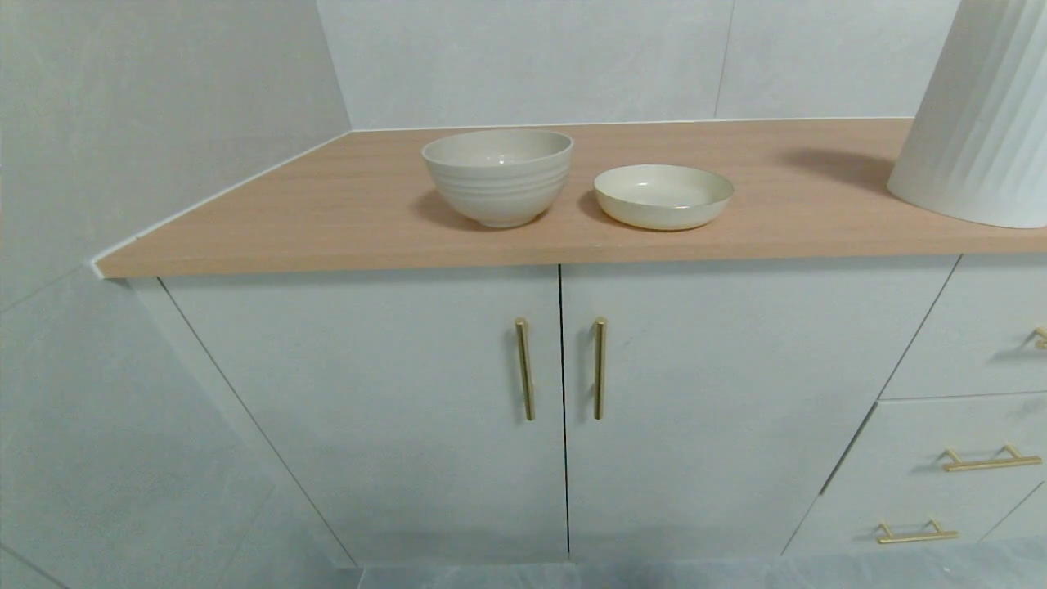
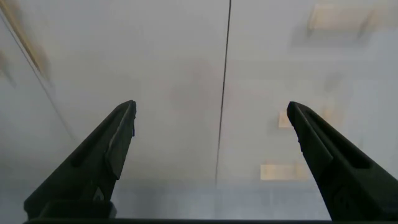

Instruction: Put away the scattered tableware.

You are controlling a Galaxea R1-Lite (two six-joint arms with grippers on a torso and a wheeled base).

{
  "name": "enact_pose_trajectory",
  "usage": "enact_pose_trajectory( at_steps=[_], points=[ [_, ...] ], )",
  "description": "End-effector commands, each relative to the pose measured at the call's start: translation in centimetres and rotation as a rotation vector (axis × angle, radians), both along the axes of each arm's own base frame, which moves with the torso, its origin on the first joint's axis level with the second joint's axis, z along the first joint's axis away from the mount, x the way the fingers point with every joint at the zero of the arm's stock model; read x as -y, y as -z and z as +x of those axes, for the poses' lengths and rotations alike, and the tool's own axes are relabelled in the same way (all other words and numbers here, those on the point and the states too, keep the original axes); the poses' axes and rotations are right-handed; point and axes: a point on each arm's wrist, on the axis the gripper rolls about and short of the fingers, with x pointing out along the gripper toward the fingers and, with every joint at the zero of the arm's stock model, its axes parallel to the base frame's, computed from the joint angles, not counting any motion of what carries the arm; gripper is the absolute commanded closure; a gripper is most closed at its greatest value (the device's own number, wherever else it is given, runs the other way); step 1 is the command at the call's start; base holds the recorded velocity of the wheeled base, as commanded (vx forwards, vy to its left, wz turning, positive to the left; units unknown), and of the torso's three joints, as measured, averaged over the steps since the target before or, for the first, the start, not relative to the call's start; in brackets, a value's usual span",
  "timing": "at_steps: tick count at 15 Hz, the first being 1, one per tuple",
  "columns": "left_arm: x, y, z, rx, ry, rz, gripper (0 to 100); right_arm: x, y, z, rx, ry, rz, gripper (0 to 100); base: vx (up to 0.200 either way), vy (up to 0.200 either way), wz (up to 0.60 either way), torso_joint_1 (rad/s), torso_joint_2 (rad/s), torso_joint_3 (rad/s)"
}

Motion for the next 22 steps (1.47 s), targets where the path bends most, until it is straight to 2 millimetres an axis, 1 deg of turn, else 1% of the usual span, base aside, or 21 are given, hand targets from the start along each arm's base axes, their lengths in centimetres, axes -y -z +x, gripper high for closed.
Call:
enact_pose_trajectory(
  at_steps=[1,2,3,5,6,7,9,10,11,13,16,19,22],
  points=[
    [0.0,0.0,0.0,-0.001,0.0,0.001,0,-0.1,-2.1,-0.6,0.046,-0.044,-0.005,0,0.0,0.0,0.0,0.0,0.0,0.0],
    [0.0,0.0,0.0,0.001,0.0,-0.001,0,-0.2,-2.4,-0.4,0.008,-0.093,-0.01,0,0.0,0.0,0.0,0.0,0.0,0.0],
    [0.0,0.0,0.0,0.001,0.0,-0.001,0,-0.3,-2.7,0.1,-0.08,-0.166,-0.009,0,0.0,0.0,0.0,0.0,0.0,0.0],
    [0.0,0.0,0.0,0.001,0.0,-0.001,0,-0.5,-3.4,1.8,-0.222,-0.29,-0.001,0,0.0,0.0,0.0,0.0,0.0,0.0],
    [0.0,0.0,0.0,0.001,0.0,-0.001,0,-0.7,-4.0,3.1,-0.305,-0.321,0.014,0,0.0,0.0,0.0,0.0,0.0,0.0],
    [0.0,0.0,0.0,-0.001,0.0,-0.001,0,-0.7,-4.1,3.7,-0.343,-0.319,0.02,0,0.0,0.0,0.0,0.0,0.0,0.0],
    [0.0,0.0,0.0,-0.001,0.0,-0.001,0,-0.8,-3.7,5.7,-0.501,-0.339,0.038,0,0.0,0.0,0.0,0.0,0.0,0.0],
    [0.0,0.0,0.0,-0.001,0.0,0.001,0,-1.0,-3.7,6.7,-0.561,-0.383,0.04,0,0.0,0.0,0.0,0.0,0.0,0.0],
    [0.0,0.0,0.0,-0.001,0.0,-0.001,0,-1.2,-3.9,7.3,-0.58,-0.429,0.035,0,0.0,0.0,0.0,0.0,0.0,0.0],
    [0.0,0.0,0.0,0.001,0.0,-0.001,0,-2.8,-5.2,10.3,-0.614,-0.587,-0.005,0,0.0,0.0,0.0,0.0,0.0,0.0],
    [0.0,0.0,0.0,-0.001,0.0,0.001,0,-6.2,-6.3,15.3,-0.672,-0.709,-0.01,0,0.0,0.0,0.0,0.0,0.0,0.0],
    [0.0,0.0,0.0,-0.001,0.0,-0.001,0,-8.8,-6.7,18.7,-0.615,-0.762,0.006,0,0.0,0.0,0.0,0.0,0.0,0.0],
    [0.0,0.0,0.0,-0.001,0.0,0.001,0,-11.9,-7.9,22.1,-0.581,-0.817,0.047,0,0.0,0.0,0.0,0.0,0.0,0.0]
  ],
)
